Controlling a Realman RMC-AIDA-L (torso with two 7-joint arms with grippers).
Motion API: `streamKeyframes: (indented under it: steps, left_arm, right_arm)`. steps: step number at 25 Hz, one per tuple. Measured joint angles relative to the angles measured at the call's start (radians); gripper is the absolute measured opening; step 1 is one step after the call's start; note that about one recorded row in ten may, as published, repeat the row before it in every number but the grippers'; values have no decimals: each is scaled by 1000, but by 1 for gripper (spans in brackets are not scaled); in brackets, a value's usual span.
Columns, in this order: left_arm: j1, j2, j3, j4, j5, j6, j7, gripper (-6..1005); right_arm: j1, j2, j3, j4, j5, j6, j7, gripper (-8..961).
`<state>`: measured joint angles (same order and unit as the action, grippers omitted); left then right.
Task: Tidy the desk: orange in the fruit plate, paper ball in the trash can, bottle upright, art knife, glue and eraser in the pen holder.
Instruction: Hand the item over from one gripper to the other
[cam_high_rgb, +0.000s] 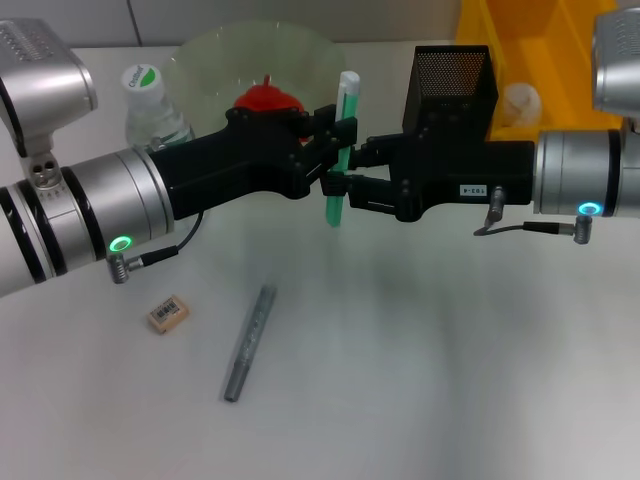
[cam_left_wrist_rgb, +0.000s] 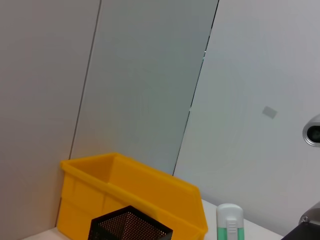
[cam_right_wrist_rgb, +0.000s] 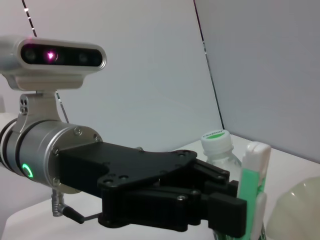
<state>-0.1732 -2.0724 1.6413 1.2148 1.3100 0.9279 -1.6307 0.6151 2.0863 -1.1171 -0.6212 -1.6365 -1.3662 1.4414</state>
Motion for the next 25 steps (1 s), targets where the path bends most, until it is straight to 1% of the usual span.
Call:
streamKeyframes:
  steps: [2, 13, 21, 25]
  left_arm:
    - [-2, 0, 0, 0, 0, 0, 0, 231]
    - [-13, 0, 0, -23, -11, 4, 7, 233]
    - [-22, 3, -3, -41, -18, 16, 0, 234]
    - [-27, 3, -20, -57, -36, 48, 1, 235]
  right_arm:
    - [2, 0, -3, 0, 0, 0, 1, 325]
    - [7, 0, -4, 14, 1, 5, 1, 164]
    - [9, 0, -4, 14, 1, 11, 0, 165]
    - [9, 0, -4, 14, 2, 14, -1, 154]
